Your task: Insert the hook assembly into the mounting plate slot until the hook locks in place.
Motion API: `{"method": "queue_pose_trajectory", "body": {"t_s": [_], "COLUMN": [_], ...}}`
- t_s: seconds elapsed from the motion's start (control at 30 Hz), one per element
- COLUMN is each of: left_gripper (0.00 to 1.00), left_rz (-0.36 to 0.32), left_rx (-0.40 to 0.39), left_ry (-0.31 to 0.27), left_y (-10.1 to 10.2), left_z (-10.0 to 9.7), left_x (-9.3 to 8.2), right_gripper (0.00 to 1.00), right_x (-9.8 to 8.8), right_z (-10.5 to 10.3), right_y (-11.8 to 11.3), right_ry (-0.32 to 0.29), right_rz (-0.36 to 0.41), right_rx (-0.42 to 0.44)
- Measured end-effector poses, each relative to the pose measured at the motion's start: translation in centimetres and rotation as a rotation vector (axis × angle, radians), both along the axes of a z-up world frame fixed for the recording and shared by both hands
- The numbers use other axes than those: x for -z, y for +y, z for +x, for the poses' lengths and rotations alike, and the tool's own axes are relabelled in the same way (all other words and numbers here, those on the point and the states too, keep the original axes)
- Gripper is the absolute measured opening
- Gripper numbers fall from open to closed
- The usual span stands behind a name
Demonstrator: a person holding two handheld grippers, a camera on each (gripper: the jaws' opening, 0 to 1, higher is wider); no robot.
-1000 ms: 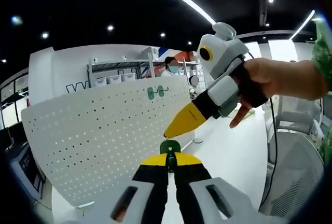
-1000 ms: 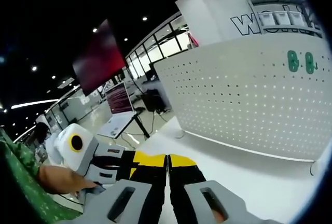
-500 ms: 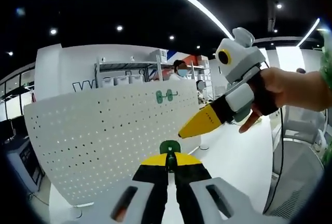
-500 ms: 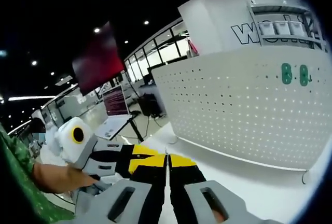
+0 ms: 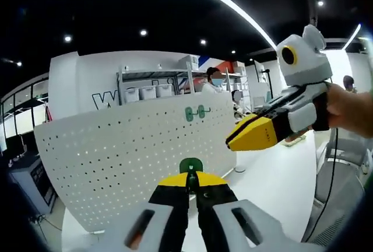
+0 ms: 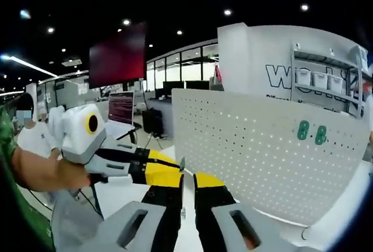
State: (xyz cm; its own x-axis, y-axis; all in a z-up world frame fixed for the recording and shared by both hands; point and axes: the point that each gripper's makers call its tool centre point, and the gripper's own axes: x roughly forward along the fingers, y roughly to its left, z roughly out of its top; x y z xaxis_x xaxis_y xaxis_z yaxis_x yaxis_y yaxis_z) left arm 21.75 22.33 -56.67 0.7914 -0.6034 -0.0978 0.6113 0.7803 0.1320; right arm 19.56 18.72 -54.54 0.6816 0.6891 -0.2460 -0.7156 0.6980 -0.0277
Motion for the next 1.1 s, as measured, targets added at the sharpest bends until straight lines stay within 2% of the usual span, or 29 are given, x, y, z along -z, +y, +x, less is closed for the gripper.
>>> {"method": "queue_pose_trajectory", "body": {"t_s": [0.23,0.47,0.57,0.67,0.93,1.03,1.1], "left_gripper": [0.03,0.03,0.03,0.03,0.03,0.03,0.03], "left_rz": [0.01,0.022,0.019,0.021,0.021,0.019,0.019], "left_rx": [-0.006,-0.014,-0.017,-0.017,-0.021,-0.021,-0.02], "left_ry": [-0.006,0.001,0.003,0.004,0.006,0.01,0.011], "left_y": [-0.6,-1.0,-1.1,-1.4,-1.8,-2.0,-2.2], "left_z": [0.5,1.1,1.3,1.5,2.2,2.5,2.9], "left_x": [-0.4,-0.2,-0.2,-0.3,-0.4,-0.4,-0.4], "right_gripper": [0.2,0.46,0.52,0.65,0.93,1.0,1.0], "right_x": [-0.7,-0.9,-1.1,-1.4,-1.5,-1.3,-1.4], "right_z": [0.2,0.5,0.4,0.6,0.2,0.2,0.1], "right_y": [-1.0,-2.6,-2.9,-3.4,-4.2,-4.6,-5.2], "right_ry": [-0.029,-0.049,-0.058,-0.075,-0.107,-0.108,-0.135], "right_rz": [0.022,0.044,0.054,0.067,0.078,0.076,0.06], "right_rx": [0.005,0.045,0.05,0.065,0.073,0.078,0.082]}}
